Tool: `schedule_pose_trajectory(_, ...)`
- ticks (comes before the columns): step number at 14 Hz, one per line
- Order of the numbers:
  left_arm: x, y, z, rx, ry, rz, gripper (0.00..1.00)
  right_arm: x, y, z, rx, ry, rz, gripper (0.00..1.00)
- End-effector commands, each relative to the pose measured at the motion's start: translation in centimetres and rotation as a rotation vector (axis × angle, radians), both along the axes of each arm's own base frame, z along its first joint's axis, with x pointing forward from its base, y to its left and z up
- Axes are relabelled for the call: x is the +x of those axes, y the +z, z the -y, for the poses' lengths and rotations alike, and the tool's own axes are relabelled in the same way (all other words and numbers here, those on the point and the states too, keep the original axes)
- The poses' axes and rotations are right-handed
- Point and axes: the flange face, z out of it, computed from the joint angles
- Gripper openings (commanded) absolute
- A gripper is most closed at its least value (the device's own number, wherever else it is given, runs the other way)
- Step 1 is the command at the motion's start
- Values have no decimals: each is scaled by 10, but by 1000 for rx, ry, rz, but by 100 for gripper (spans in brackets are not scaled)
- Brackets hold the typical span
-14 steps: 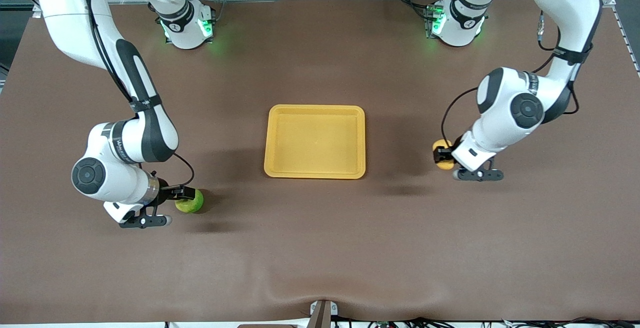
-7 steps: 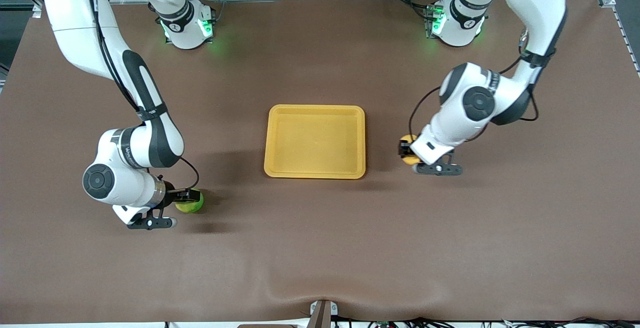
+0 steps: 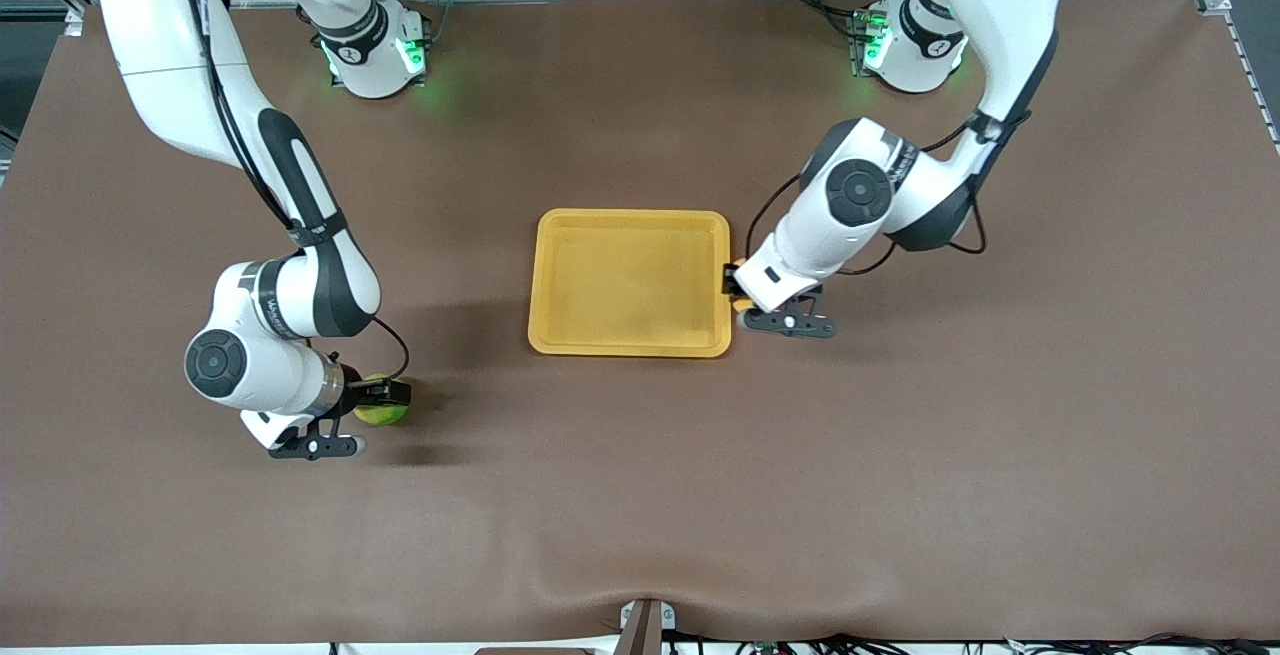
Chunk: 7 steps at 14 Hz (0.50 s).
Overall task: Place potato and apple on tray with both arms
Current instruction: 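Carry the potato to the tray with the left gripper while the right grasps the apple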
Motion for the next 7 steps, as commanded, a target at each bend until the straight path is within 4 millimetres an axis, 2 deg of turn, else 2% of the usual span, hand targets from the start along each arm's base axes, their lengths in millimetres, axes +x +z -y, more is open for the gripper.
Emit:
schedule_pose_trajectory(1, 8, -4, 24, 33, -40, 36, 2, 1, -9, 4, 2, -20, 0, 100)
schedule_pose_trajectory(2, 7, -9, 28, 35, -18, 29, 2, 1, -9, 4, 2, -20, -2, 88)
schedule_pose_trajectory(3, -1, -17, 42, 39, -17, 19, 2, 1, -10, 4, 2, -20, -3, 60)
schedule_pose_trajectory(4, -5, -22, 54, 45, -18, 18, 2, 1, -9, 3, 2, -18, -5, 28)
schedule_pose_trajectory(7, -10, -33, 62, 81, -14, 32, 2, 6, -1, 5, 7, -20, 1, 17)
